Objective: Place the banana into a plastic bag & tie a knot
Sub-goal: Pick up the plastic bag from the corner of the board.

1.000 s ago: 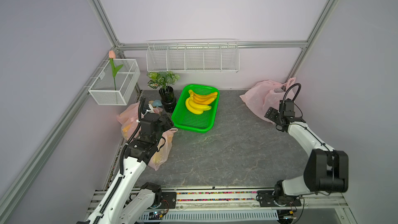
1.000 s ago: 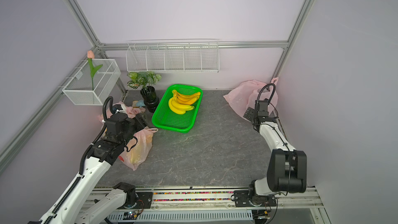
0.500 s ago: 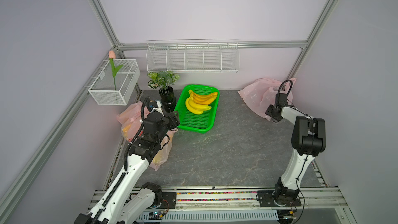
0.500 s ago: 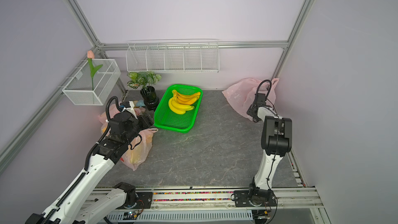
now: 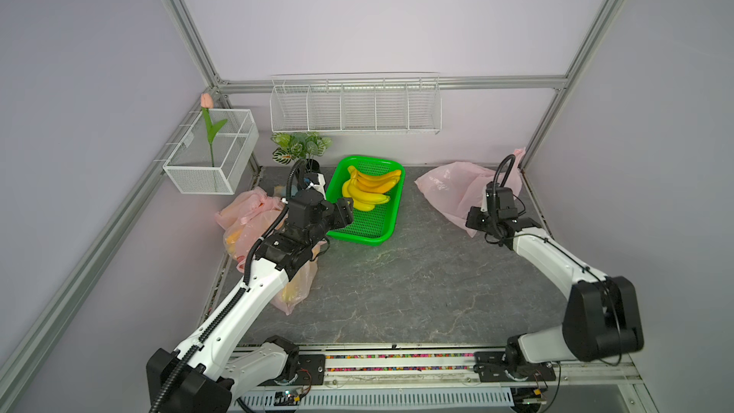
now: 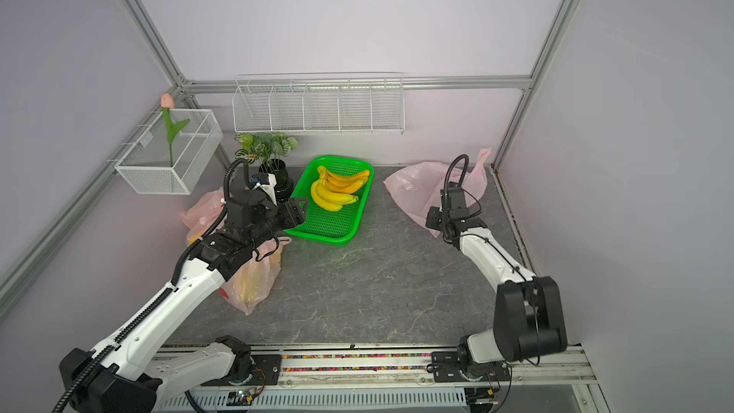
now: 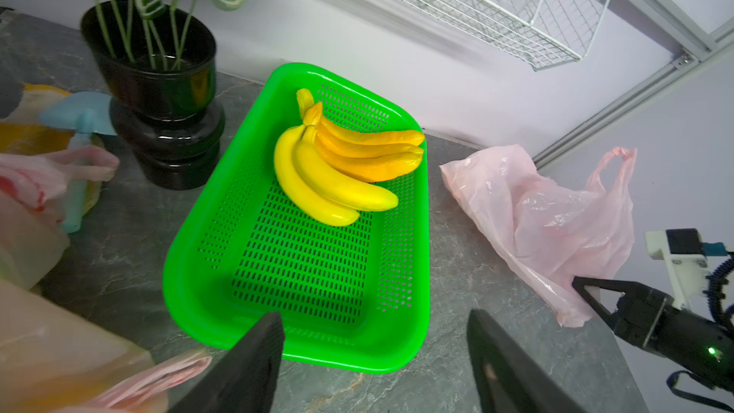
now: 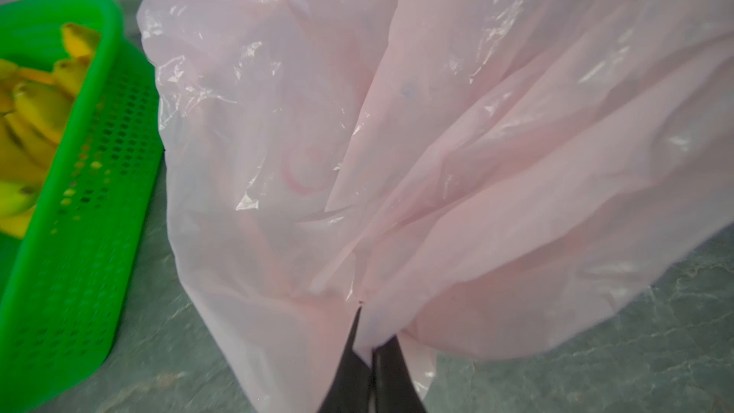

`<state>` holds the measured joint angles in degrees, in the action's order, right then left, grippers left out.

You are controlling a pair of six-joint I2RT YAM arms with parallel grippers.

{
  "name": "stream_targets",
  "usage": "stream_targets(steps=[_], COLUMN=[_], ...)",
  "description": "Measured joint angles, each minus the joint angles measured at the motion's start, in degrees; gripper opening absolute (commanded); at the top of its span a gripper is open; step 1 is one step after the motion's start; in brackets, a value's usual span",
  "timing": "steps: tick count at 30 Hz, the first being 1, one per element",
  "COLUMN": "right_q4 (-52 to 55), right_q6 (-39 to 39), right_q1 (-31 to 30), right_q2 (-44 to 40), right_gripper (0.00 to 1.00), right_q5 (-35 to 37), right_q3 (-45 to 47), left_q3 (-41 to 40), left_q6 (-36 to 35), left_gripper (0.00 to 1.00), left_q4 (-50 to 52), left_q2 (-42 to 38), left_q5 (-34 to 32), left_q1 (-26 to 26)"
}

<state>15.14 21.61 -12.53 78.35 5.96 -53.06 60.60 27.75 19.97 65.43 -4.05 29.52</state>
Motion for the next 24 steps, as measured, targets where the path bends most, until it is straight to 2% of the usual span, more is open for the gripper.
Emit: stream_targets(steps=[6,12,19,22,24], right_q4=[9.09,15.56,15.87,15.91,15.82], right_q6=[-0.46,0.0,0.46,0.52,0.63], right_q1=[-5.64,-4.79,-2.49,-1.86,-1.42], right_q2=[-13.64,-25.11,-26.8,-26.8,-26.82], right_gripper=[0.07,0.07,0.07,0.07,0.07], right_q5=[-1.33,-0.42,-1.51,-2.75,-3.34], right_q3=[7.5,13.09,16.2,17.66,18.05], left_q3=[8.24,26.1,52.39,65.26,70.69], left_q6=[-3.43,-8.59,-13.46,-14.91,-15.54], left_gripper=[0.76,0.79,0.8,0.8,0.78], left_q4=[2.01,5.33,13.81,19.3,21.92], left_q2=[9.68,28.57,54.23,65.57,71.06], left_q5=[1.57,4.72,7.58,6.84,5.44], left_q1=[4.46,11.45,17.18,18.25,18.53])
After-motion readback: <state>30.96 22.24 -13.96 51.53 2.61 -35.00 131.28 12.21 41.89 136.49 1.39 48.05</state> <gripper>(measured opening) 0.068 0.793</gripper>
